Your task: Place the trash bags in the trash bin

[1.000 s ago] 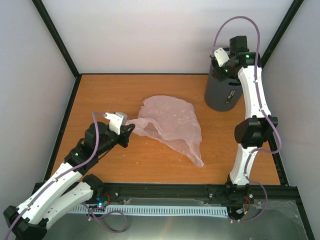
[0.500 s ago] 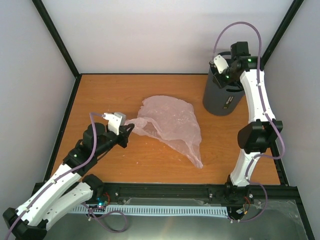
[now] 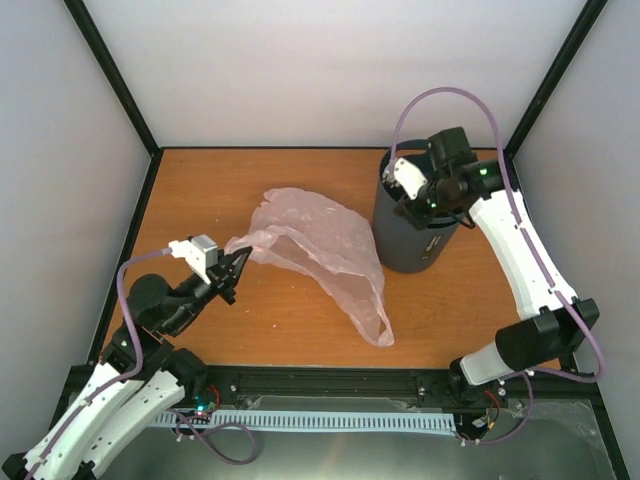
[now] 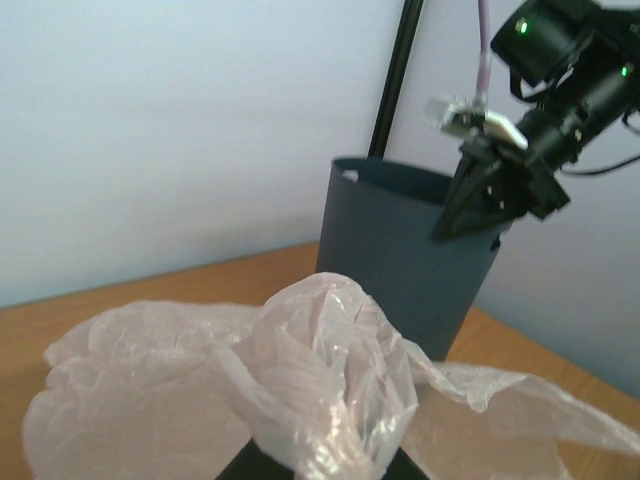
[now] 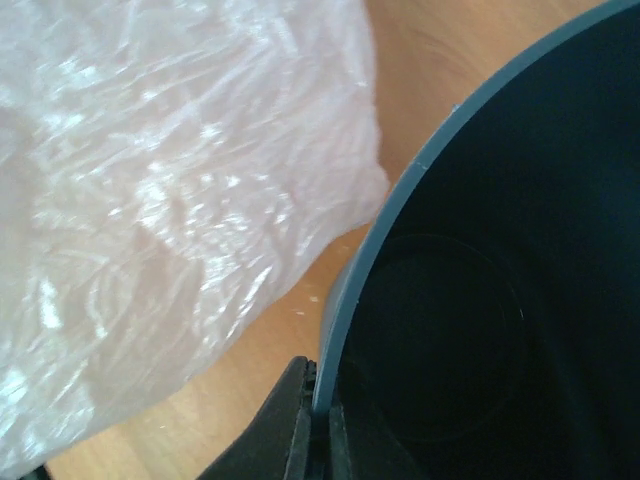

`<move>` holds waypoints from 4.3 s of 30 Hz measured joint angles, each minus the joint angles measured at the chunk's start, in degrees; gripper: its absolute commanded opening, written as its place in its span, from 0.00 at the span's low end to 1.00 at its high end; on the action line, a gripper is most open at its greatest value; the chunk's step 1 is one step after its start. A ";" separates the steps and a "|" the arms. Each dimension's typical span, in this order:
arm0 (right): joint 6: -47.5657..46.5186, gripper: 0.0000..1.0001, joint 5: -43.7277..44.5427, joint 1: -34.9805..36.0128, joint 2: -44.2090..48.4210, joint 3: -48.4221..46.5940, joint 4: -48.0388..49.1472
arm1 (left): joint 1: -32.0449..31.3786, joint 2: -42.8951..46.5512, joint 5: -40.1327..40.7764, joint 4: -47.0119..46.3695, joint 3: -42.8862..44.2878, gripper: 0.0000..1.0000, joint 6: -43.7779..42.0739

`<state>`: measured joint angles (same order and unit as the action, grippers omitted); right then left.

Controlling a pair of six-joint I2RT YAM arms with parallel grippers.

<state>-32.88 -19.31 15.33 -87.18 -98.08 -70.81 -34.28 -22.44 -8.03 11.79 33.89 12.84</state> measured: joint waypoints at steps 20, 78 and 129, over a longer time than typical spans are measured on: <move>2.93 0.07 0.31 13.03 10.49 11.10 2.40 | 1.18 6.38 2.45 -3.28 -1.20 0.01 -1.05; 11.63 0.03 -3.02 34.80 9.35 21.40 10.01 | 5.79 5.03 12.92 -1.20 -0.20 0.01 1.49; 5.16 0.03 2.03 31.43 12.48 15.78 33.38 | 6.01 -28.81 5.35 31.43 42.71 0.01 6.80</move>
<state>-27.73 -17.28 46.76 -74.70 -82.30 -37.43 -28.27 -51.24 -2.68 43.22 76.60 19.64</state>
